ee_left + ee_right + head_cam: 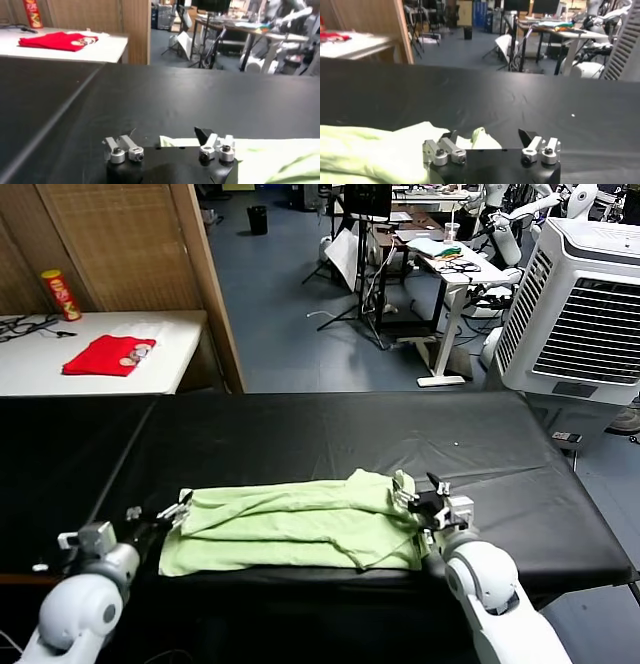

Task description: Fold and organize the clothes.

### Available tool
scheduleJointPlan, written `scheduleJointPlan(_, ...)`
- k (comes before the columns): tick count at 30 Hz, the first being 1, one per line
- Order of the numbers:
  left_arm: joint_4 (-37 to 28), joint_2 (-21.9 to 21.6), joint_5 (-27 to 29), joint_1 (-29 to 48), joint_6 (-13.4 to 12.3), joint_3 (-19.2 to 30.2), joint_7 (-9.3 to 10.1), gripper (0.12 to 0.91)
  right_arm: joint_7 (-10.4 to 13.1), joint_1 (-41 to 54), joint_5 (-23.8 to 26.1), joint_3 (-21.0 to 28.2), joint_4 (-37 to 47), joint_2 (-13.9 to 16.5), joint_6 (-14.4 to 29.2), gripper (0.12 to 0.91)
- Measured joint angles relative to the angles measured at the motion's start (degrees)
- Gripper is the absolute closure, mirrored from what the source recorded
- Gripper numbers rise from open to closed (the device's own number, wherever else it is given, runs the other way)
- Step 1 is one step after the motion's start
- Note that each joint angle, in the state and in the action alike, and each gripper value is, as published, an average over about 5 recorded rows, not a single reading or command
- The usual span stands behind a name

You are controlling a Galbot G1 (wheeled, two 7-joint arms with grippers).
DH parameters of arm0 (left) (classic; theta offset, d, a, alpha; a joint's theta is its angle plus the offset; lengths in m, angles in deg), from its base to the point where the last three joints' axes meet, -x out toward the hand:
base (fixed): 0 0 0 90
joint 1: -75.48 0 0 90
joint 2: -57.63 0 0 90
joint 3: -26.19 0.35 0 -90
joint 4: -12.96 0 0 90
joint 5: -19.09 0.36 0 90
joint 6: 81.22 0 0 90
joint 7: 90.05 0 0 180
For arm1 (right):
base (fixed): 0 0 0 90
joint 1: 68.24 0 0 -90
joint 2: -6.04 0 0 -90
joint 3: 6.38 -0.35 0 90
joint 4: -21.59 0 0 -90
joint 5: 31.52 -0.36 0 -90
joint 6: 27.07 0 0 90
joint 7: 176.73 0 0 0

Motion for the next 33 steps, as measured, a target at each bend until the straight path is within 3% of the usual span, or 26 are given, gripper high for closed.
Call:
scheduleJointPlan(8,-0.33,3.2,0.41,-3.29,-0.98,-0.26,-1.74,0.232,-0.09,-0.69,-0.04,0.17,-1.37,0.41,-0.08,0.227)
scheduleJointPlan(11,-0.44,4.01,0.75,-3.61,-1.24,-0.1,-2.11,0.267,-0.07,-0.7,-0.02,0.27,-1.66,0.46,-0.15,0.227)
scheduleJointPlan(14,-0.63,4.61,1.61,-3.79,-1.48,0.3,-2.26,0.388,-0.07,-0.71,0.01,0.34,-1.75,0.4,-0.16,0.227)
scheduleJointPlan(19,-1.49,5.63,2.42,-3.62,-1.83,1.09,-2.31,0.67,-0.15,-0.97,0.12,0.52,-1.38,0.11,-0.16,0.227)
scheduleJointPlan(23,-1.7,6.11,3.19,-3.47,-1.96,1.34,-2.48,0.851,-0.21,-1.03,0.22,0.54,-1.33,-0.06,-0.15,0.227)
scheduleJointPlan(27,-1.81,5.52,7.56,-3.45,-3.35,0.97,-3.24,0.865,-0.21,-1.0,0.29,0.44,-1.74,-0.21,-0.15,0.227)
scheduleJointPlan(33,-3.57,2.57,18.72,-3.9,-5.96,-2.24,-3.7,0.867,-0.16,-1.44,0.31,-0.24,-2.46,-0.52,-0.12,0.227)
